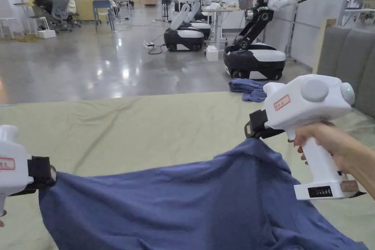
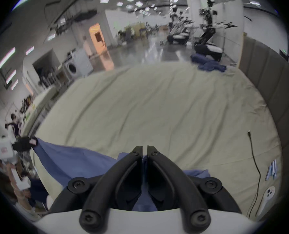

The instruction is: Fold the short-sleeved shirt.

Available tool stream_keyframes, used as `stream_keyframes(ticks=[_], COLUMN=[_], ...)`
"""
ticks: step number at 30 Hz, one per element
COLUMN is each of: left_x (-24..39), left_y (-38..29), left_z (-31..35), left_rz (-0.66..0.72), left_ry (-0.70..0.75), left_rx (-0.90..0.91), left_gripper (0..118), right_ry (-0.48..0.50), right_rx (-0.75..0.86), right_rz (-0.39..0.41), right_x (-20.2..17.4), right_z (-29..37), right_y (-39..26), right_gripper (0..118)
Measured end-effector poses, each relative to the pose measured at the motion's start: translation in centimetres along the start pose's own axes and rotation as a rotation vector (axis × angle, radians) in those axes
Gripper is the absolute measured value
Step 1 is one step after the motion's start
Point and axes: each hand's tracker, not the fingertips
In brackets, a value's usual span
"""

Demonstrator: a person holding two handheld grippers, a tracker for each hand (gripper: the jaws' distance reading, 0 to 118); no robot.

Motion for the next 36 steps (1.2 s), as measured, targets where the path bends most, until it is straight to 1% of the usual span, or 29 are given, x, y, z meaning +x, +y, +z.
stream_keyframes(ticks=[2, 4, 6, 8, 9, 10, 11, 12, 14, 18, 19, 21, 23, 25, 26, 27, 28, 29, 30, 31, 32, 33, 34, 35, 36], left_x=[0.3, 0.6, 0.7, 1.1, 1.4, 1.6, 1.9, 2.2, 2.7, 3.3, 3.6, 3.8, 4.0, 4.1, 4.1, 4.2, 4.3, 4.3, 4.4, 4.3, 4.3, 4.3, 4.2, 4.1, 3.9], left_y=[2.0, 3.9, 6.0, 7.9, 9.0, 10.0, 11.0, 11.8, 14.0, 18.3, 19.6, 22.0, 24.9, 27.3, 28.4, 29.9, 31.1, 31.9, 33.0, 33.6, 34.0, 34.2, 34.3, 34.5, 34.1], left_z=[1.5, 2.8, 4.0, 5.0, 5.5, 6.1, 6.5, 6.7, 6.9, 7.3, 7.3, 7.3, 7.3, 7.3, 7.4, 7.4, 7.8, 7.9, 8.0, 8.4, 8.6, 8.7, 8.7, 8.4, 8.2], left_rz=[-0.013, -0.027, -0.041, -0.053, -0.069, -0.056, -0.064, -0.073, -0.106, -0.107, -0.126, -0.117, -0.107, -0.105, -0.092, -0.112, -0.084, -0.066, -0.086, -0.063, -0.068, -0.074, -0.068, -0.086, -0.096], left_ry=[0.011, 0.017, 0.031, 0.046, 0.05, 0.044, 0.045, 0.046, 0.055, 0.048, 0.06, 0.072, 0.074, 0.088, 0.089, 0.09, 0.099, 0.102, 0.111, 0.107, 0.1, 0.114, 0.127, 0.132, 0.146], left_rx=[0.045, 0.079, 0.114, 0.142, 0.174, 0.198, 0.206, 0.22, 0.23, 0.262, 0.282, 0.309, 0.344, 0.391, 0.403, 0.411, 0.471, 0.491, 0.484, 0.515, 0.543, 0.553, 0.586, 0.593, 0.59], left_gripper=[6, 6, 6, 6, 5, 5, 5, 5, 5, 5, 5, 5, 5, 5, 5, 5, 5, 5, 5, 5, 5, 5, 5, 5, 5], right_ry=[0.019, 0.002, -0.015, 0.01, 0.018, 0.031, 0.056, 0.042, 0.045, 0.058, 0.058, 0.07, 0.081, 0.058, 0.054, 0.068, 0.076, 0.076, 0.057, 0.05, 0.081, 0.09, 0.089, 0.062, 0.056], right_rx=[0.061, 0.105, 0.16, 0.188, 0.223, 0.235, 0.243, 0.26, 0.278, 0.318, 0.33, 0.371, 0.39, 0.426, 0.446, 0.456, 0.489, 0.498, 0.507, 0.546, 0.573, 0.56, 0.563, 0.564, 0.563], right_rz=[-0.025, -0.022, -0.035, -0.042, -0.064, -0.076, -0.069, -0.069, -0.072, -0.128, -0.139, -0.187, -0.186, -0.155, -0.159, -0.159, -0.152, -0.141, -0.137, -0.143, -0.142, -0.132, -0.119, -0.105, -0.088], right_x=[0.3, 0.1, 0.0, -1.0, -1.2, -1.1, -1.4, -1.7, -2.4, -3.5, -2.3, -2.9, -3.8, -5.3, -5.9, -6.3, -7.0, -7.6, -8.2, -8.2, -8.7, -8.9, -9.3, -9.3, -9.5], right_z=[3.1, 5.8, 8.1, 10.4, 11.4, 12.0, 12.6, 13.1, 14.0, 15.1, 14.6, 15.0, 15.4, 16.1, 16.5, 16.8, 17.3, 17.6, 17.9, 18.1, 18.3, 18.3, 18.2, 17.8, 17.3], right_y=[1.8, 3.3, 4.8, 5.5, 6.1, 7.0, 7.7, 8.2, 9.4, 12.7, 14.9, 17.3, 20.0, 22.3, 23.3, 24.7, 25.8, 26.6, 27.6, 28.3, 28.6, 28.9, 29.2, 29.4, 29.2], right_gripper=[6, 6, 6, 6, 6, 5, 5, 5, 5, 6, 6, 6, 6, 6, 5, 6, 6, 6, 6, 6, 5, 5, 5, 5, 5])
